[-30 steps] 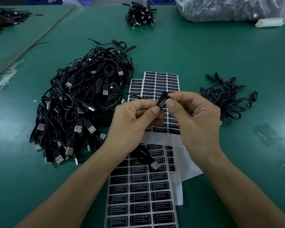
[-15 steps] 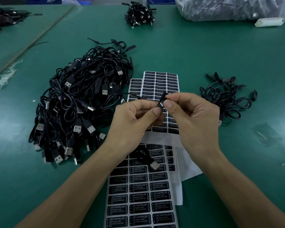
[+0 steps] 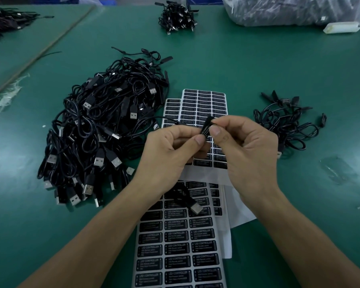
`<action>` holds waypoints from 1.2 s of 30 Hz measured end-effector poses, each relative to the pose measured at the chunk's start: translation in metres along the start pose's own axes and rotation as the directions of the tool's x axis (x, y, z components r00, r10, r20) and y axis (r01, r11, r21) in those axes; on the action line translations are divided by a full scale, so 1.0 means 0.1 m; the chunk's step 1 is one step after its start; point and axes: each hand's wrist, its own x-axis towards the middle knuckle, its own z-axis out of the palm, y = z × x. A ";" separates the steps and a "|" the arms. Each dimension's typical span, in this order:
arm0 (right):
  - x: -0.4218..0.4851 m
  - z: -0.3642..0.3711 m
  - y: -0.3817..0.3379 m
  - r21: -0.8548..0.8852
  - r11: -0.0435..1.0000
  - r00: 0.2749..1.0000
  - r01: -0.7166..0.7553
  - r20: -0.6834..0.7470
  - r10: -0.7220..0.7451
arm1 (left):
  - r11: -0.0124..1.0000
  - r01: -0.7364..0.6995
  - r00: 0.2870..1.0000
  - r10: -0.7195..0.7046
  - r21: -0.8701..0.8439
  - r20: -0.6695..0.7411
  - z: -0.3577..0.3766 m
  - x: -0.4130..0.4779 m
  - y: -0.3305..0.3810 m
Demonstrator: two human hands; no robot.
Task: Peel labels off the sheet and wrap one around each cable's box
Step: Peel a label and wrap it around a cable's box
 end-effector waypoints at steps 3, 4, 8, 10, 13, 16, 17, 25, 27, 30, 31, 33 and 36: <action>0.00 0.00 0.01 0.004 1.000 1.000 -0.002 -0.001 0.002 | 1.000 0.004 1.000 -0.004 -0.008 -0.002 0.00 0.00 0.00; 0.00 -0.01 0.01 0.001 1.000 1.000 -0.002 -0.007 0.002 | 1.000 0.006 1.000 -0.006 -0.011 -0.003 0.00 0.00 0.00; 0.01 -0.02 0.01 0.004 1.000 1.000 -0.003 -0.014 0.003 | 1.000 0.007 1.000 -0.007 -0.012 0.000 0.00 -0.01 0.00; 0.01 -0.02 0.01 0.002 1.000 1.000 0.001 -0.007 -0.001 | 1.000 0.004 1.000 -0.004 -0.015 0.002 0.00 0.00 0.00; 0.00 -0.02 0.01 -0.006 1.000 1.000 0.008 -0.003 -0.008 | 1.000 0.002 1.000 -0.002 -0.017 0.004 0.00 -0.01 0.01; 0.00 -0.02 0.00 0.002 1.000 1.000 0.010 0.004 -0.010 | 1.000 0.005 1.000 -0.005 -0.020 0.001 0.00 -0.01 0.01; 0.00 -0.02 0.00 0.006 1.000 1.000 0.011 0.005 -0.011 | 1.000 0.006 1.000 -0.006 -0.018 0.000 0.00 -0.01 0.01; 0.01 -0.01 -0.01 0.022 1.000 1.000 0.015 0.020 -0.016 | 1.000 0.007 1.000 -0.007 -0.016 0.001 0.00 -0.01 0.00; 0.01 -0.01 -0.01 0.018 1.000 0.999 0.018 0.026 -0.018 | 1.000 0.007 1.000 -0.007 -0.017 0.001 -0.01 -0.01 0.00; 0.00 -0.01 0.00 0.020 1.000 1.000 0.011 0.027 -0.012 | 1.000 0.009 1.000 -0.009 -0.019 0.000 -0.01 -0.01 0.00; 0.00 -0.01 0.00 0.024 1.000 1.000 0.008 0.029 -0.009 | 1.000 0.009 1.000 -0.009 -0.022 0.001 0.00 -0.01 0.00; 0.00 0.00 -0.01 0.030 1.000 0.999 0.004 0.033 -0.005 | 1.000 0.008 1.000 -0.008 -0.026 0.000 0.00 -0.02 0.00; 0.00 -0.01 0.00 0.019 1.000 0.999 0.004 0.032 -0.004 | 1.000 0.005 1.000 -0.005 -0.021 -0.001 0.00 -0.02 0.00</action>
